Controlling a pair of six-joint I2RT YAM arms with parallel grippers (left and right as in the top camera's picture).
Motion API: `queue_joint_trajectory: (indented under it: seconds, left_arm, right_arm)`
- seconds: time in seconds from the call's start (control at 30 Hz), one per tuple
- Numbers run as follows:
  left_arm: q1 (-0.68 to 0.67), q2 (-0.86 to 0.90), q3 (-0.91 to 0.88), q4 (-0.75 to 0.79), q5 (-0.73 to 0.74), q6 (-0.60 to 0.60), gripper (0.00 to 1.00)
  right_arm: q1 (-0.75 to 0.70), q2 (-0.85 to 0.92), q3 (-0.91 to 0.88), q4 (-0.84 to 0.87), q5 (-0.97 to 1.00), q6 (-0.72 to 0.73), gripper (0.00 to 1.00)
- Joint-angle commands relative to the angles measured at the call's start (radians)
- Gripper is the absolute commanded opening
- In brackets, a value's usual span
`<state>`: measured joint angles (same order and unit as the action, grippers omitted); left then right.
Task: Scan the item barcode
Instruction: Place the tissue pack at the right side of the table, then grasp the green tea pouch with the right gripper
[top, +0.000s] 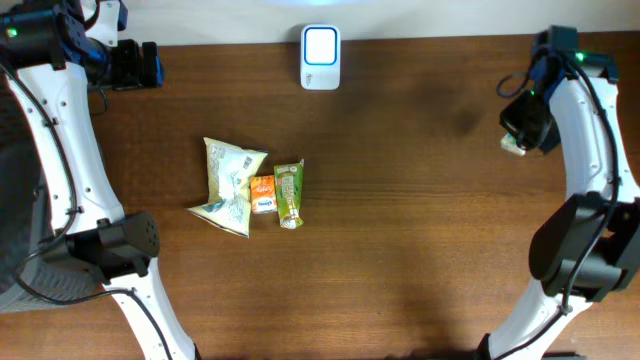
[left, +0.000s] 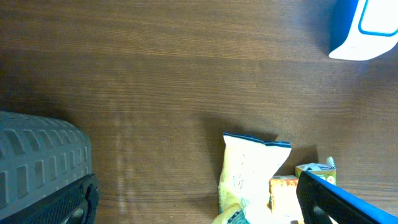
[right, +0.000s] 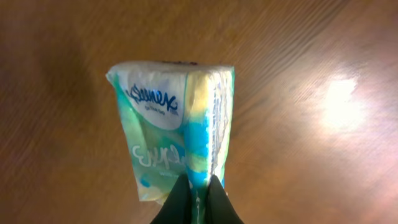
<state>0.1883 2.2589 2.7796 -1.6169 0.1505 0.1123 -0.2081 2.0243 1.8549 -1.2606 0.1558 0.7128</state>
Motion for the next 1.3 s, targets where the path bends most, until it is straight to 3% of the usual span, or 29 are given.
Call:
queue_joint_trajectory:
  seconds: [0.0,0.07,0.13,0.2,0.23,0.27,0.4,0.5,0.77,0.83,0.93,1.1,1.27]
  left_arm:
    - [-0.002,-0.006,0.007,-0.001,0.011,0.010,0.99]
    - [-0.002,-0.006,0.007,-0.001,0.011,0.010,0.99]
    - [-0.002,-0.006,0.007,-0.001,0.011,0.010,0.99]
    - [-0.002,-0.006,0.007,-0.001,0.011,0.010,0.99]
    - [-0.002,-0.006,0.007,-0.001,0.011,0.010,0.99]
    - [-0.002,-0.006,0.007,-0.001,0.011,0.010,0.99]
    - [-0.002,-0.006,0.007,-0.001,0.011,0.010,0.99]
    - [-0.002,-0.006,0.007,-0.001,0.011,0.010,0.99]
    - [-0.002,-0.006,0.007,-0.001,0.011,0.010,0.99]
    - [-0.002,-0.006,0.007,-0.001,0.011,0.010,0.99]
    - [-0.002,-0.006,0.007,-0.001,0.011,0.010,0.99]
    - [-0.002,-0.006,0.007,-0.001,0.011,0.010,0.99]
    - [-0.002,-0.006,0.007,-0.001,0.011,0.010,0.99]
  right_arm:
    - [-0.045,0.049,-0.088,0.056,-0.074,0.038,0.04]
    - [-0.061,0.064,-0.163,0.114,-0.075,0.038,0.04]
    - [-0.062,0.064,-0.184,0.124,-0.074,0.036,0.23]
    - [-0.062,0.063,-0.181,0.124,-0.091,-0.029,0.29]
    - [-0.062,0.063,-0.165,0.120,-0.169,-0.201,0.54]
    - [-0.062,0.063,-0.137,0.100,-0.240,-0.309,0.99]
    - [-0.031,0.062,0.098,-0.091,-0.399,-0.357,0.99]
    - [0.125,0.062,0.220,-0.150,-0.440,-0.447,0.99]
    - [0.569,0.097,0.218,0.070,-0.433,-0.454,0.99]
    - [0.693,0.142,0.208,0.068,-0.433,-0.448,0.80]
    - [0.818,0.239,0.198,0.063,-0.434,-0.396,0.72]
    - [0.941,0.339,0.189,0.027,-0.431,-0.371,0.73]
    - [0.959,0.344,0.113,0.049,-0.299,-0.303,0.66]
